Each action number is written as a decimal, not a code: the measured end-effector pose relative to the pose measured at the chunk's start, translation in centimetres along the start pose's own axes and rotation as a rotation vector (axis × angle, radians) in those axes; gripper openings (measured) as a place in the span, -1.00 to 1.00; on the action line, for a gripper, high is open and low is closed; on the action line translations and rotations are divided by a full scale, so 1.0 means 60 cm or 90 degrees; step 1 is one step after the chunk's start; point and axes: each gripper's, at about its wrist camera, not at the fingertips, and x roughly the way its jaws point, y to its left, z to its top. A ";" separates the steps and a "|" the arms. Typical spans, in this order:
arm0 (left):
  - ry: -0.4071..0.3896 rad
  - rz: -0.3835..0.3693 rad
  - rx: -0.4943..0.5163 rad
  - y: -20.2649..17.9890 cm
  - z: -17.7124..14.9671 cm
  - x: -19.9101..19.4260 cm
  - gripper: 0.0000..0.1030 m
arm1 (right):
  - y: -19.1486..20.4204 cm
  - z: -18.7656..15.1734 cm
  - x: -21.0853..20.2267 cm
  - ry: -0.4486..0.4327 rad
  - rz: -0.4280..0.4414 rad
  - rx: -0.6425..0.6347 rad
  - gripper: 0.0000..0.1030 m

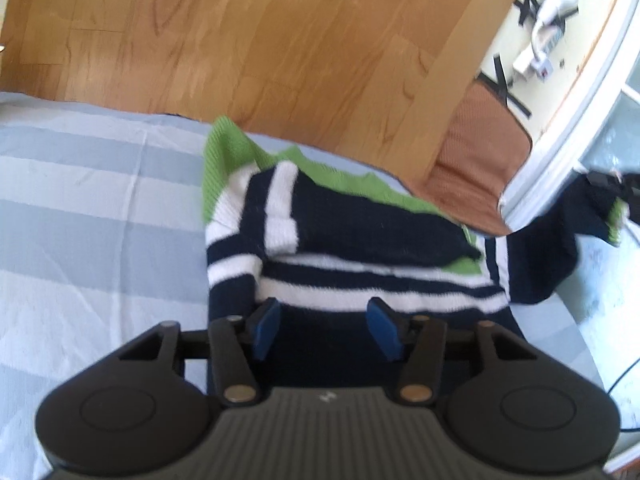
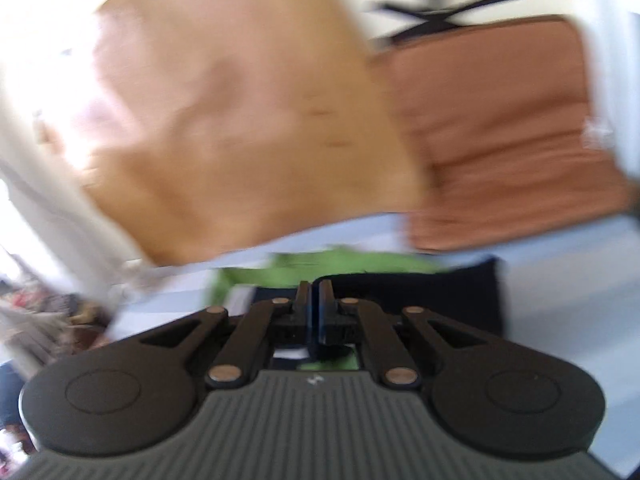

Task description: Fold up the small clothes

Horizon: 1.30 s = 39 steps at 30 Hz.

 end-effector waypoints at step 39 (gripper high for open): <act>0.028 0.165 0.103 -0.036 0.148 0.153 -0.82 | -0.230 -0.096 0.193 -0.054 -0.057 0.110 -0.99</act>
